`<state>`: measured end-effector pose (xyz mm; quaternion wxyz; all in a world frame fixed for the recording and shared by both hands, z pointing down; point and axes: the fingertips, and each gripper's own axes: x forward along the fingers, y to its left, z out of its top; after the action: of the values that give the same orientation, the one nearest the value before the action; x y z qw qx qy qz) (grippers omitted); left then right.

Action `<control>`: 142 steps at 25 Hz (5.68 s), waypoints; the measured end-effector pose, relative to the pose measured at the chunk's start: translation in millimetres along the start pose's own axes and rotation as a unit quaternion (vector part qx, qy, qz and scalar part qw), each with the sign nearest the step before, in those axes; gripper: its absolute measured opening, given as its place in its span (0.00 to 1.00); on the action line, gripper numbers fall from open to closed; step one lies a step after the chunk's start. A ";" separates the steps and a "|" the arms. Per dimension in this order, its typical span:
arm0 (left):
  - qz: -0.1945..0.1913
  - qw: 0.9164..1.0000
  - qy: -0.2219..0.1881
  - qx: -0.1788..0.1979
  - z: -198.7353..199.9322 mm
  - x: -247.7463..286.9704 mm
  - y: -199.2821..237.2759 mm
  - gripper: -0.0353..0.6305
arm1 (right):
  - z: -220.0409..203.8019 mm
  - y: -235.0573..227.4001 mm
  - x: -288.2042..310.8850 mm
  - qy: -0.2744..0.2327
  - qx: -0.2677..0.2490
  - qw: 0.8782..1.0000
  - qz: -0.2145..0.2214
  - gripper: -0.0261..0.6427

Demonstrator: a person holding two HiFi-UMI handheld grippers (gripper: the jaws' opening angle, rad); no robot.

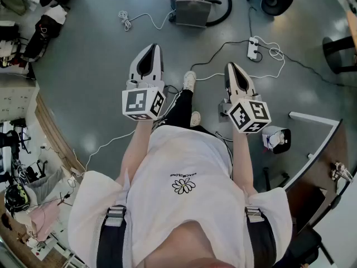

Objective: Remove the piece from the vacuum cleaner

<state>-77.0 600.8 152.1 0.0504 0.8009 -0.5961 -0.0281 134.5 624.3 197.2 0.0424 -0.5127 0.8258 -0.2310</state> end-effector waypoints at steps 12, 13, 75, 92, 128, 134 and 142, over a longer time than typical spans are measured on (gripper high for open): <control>-0.017 1.000 -0.014 -0.013 -6.8 169.7 85.7 0.06 | 33.2 -31.7 174.2 0.014 -0.029 0.999 0.006 0.06; -0.023 1.000 -0.014 -0.010 -2.8 190.2 95.6 0.06 | 42.6 -32.6 196.6 0.012 -0.034 0.999 0.008 0.06; -0.310 0.622 0.615 0.373 -552.5 778.5 302.5 0.06 | -283.8 -421.5 727.4 0.550 -0.384 0.719 0.180 0.38; -0.309 0.616 0.626 0.364 -551.0 778.4 303.1 0.06 | -340.1 -451.5 735.4 0.605 -0.451 0.639 0.149 0.07; -0.008 0.867 0.491 0.083 -515.7 751.5 301.9 0.06 | -332.5 -368.4 634.6 0.603 -0.458 0.623 0.196 0.07; 0.038 0.901 0.432 0.004 -444.4 732.2 273.0 0.06 | -289.5 -349.1 623.0 0.596 -0.426 0.663 0.154 0.07; 0.105 0.936 0.328 -0.073 -300.5 693.4 274.3 0.06 | -173.9 -304.4 610.3 0.526 -0.242 0.814 0.046 0.07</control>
<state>-106.9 -126.9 492.5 0.3043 0.6928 -0.6230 0.1983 45.7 42.5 583.2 -0.5133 -0.2678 0.7739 -0.2565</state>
